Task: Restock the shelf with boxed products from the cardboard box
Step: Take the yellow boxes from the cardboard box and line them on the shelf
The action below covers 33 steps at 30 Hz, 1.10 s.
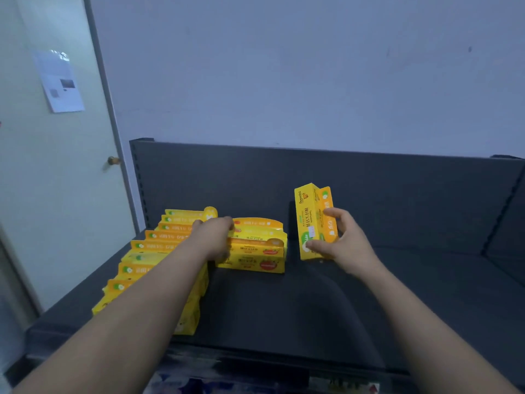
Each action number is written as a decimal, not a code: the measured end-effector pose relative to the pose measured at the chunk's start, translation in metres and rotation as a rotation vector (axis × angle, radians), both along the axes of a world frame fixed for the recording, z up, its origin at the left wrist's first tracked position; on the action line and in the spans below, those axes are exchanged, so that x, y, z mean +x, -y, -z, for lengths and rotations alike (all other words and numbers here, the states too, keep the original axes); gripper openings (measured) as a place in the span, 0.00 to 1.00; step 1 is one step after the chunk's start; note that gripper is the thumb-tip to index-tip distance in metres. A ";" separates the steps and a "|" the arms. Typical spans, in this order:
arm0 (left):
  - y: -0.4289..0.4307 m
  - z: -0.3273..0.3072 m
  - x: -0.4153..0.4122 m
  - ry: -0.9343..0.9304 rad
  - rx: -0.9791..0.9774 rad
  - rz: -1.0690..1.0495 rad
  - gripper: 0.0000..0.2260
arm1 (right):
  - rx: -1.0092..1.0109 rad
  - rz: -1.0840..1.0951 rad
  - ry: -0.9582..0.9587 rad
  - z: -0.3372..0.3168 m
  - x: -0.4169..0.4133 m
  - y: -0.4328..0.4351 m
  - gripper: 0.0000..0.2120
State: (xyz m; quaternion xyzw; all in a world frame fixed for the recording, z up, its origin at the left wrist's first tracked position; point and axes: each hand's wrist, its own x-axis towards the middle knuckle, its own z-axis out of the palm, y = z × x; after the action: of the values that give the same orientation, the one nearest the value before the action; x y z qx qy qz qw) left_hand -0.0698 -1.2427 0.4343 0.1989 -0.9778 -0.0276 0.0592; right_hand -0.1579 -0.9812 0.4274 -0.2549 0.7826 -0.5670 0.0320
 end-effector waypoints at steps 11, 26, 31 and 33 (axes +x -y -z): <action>0.065 -0.027 0.063 -0.430 0.344 -0.107 0.16 | 0.031 -0.095 -0.063 -0.030 -0.005 0.079 0.46; 0.187 0.005 0.081 -0.420 0.674 -0.229 0.15 | 0.392 -0.148 -0.412 -0.062 -0.012 0.253 0.29; 0.195 0.019 0.066 -0.380 0.756 -0.179 0.05 | 0.490 -0.154 -0.561 -0.050 -0.012 0.283 0.24; 0.196 0.021 0.061 -0.389 0.795 -0.160 0.04 | 0.521 -0.159 -0.612 -0.044 -0.011 0.290 0.24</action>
State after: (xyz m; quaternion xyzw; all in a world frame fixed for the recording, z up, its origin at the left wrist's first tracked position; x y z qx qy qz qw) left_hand -0.0085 -1.4383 0.4135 0.2724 -0.8434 -0.4336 0.1630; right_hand -0.1693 -1.2714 0.4712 -0.4550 0.8512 -0.2436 -0.0949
